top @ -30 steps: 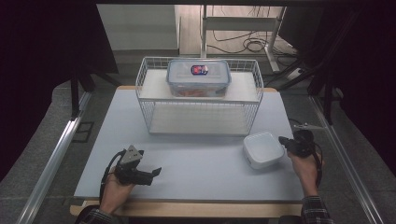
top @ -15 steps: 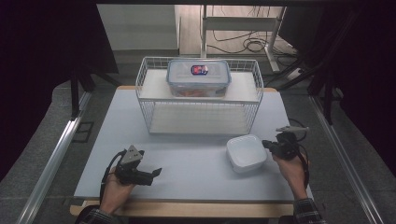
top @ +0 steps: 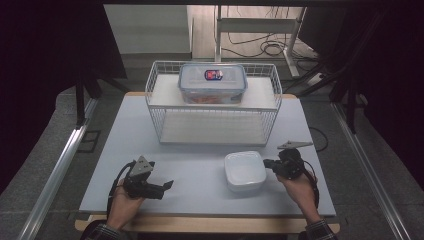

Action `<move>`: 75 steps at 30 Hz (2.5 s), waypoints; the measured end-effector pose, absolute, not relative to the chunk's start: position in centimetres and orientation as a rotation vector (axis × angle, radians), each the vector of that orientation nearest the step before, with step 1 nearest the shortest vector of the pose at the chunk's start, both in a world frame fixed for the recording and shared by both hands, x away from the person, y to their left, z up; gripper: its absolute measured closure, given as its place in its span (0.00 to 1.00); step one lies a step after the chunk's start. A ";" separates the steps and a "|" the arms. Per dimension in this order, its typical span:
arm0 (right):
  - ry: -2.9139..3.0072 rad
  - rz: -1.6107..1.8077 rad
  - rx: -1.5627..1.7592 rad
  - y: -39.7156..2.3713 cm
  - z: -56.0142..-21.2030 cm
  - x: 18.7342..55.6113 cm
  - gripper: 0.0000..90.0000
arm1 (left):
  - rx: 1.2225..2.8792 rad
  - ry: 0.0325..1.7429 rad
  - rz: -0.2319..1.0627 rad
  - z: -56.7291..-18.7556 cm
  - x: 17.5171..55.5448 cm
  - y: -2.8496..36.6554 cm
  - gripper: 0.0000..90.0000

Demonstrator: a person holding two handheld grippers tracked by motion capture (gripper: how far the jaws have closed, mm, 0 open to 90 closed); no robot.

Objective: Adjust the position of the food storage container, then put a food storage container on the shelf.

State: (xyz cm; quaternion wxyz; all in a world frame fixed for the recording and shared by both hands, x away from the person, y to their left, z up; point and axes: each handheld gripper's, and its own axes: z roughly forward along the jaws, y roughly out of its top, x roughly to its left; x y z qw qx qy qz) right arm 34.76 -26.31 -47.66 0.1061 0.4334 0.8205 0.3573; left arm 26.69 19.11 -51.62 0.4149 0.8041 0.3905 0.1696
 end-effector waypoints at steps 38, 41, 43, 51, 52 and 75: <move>2.574 1.121 1.085 -19.3 -48.4 31.9 0.98 | 2.067 0.959 0.393 -51.9 26.7 18.4 0.05; 2.546 1.112 1.079 -19.9 -48.1 31.6 0.95 | 2.066 0.960 0.392 -51.9 26.7 18.5 0.05; 2.530 1.135 1.084 -20.4 -47.9 31.5 0.91 | 2.066 0.959 0.391 -51.9 26.7 18.5 0.05; 2.467 1.178 1.104 -21.9 -47.3 30.8 0.70 | 2.077 0.955 0.387 -52.0 26.7 18.4 0.04; 2.467 1.187 1.105 -22.0 -47.3 30.7 0.65 | 2.079 0.956 0.386 -52.0 26.7 18.4 0.04; 2.468 1.275 1.094 -21.5 -47.5 30.8 0.18 | 2.093 0.970 0.253 -51.4 27.2 16.5 0.05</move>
